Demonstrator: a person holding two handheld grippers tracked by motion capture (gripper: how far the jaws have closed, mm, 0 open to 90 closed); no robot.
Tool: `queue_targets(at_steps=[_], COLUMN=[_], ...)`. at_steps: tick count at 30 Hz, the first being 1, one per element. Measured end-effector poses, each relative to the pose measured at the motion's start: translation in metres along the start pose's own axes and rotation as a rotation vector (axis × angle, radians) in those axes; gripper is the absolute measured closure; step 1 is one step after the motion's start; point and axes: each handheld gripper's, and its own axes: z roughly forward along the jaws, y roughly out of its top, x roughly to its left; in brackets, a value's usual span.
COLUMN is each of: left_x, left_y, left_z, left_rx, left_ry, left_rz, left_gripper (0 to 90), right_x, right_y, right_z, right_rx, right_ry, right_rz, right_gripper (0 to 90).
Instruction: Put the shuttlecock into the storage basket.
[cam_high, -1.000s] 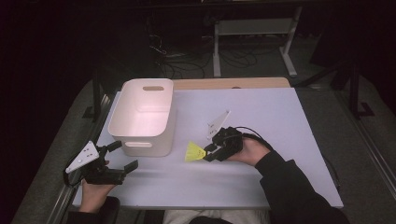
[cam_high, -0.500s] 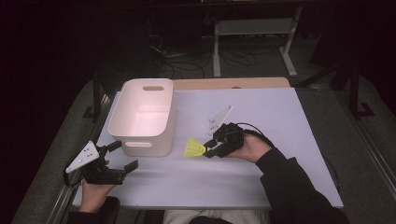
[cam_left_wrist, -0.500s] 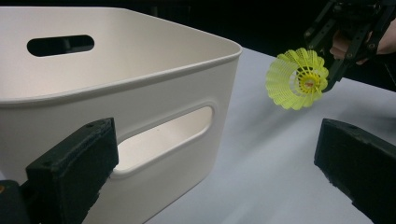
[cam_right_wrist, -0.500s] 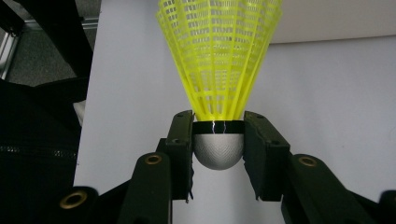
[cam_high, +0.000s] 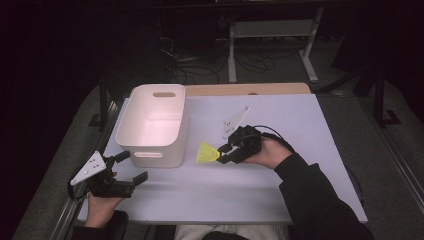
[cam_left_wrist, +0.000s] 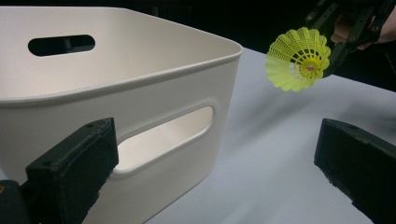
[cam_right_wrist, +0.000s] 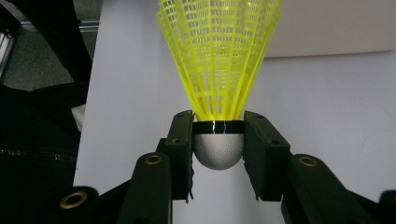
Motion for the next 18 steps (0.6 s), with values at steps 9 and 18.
queue_targets(at_steps=[9,18], left_x=[0.000,0.000], left_y=[0.000,0.000], left_z=[0.000,0.000], left_rx=[0.001,0.000], left_ry=[0.000,-0.001], left_rz=[0.000,0.000], left_gripper=[0.0,0.0], right_x=[-0.003,-0.007], right_y=[0.009,0.018], right_z=[-0.005,-0.013], right_rx=[-0.002,-0.012], right_ry=[-0.002,-0.012], right_rz=[-0.009,-0.013], right_gripper=[63.2,63.2])
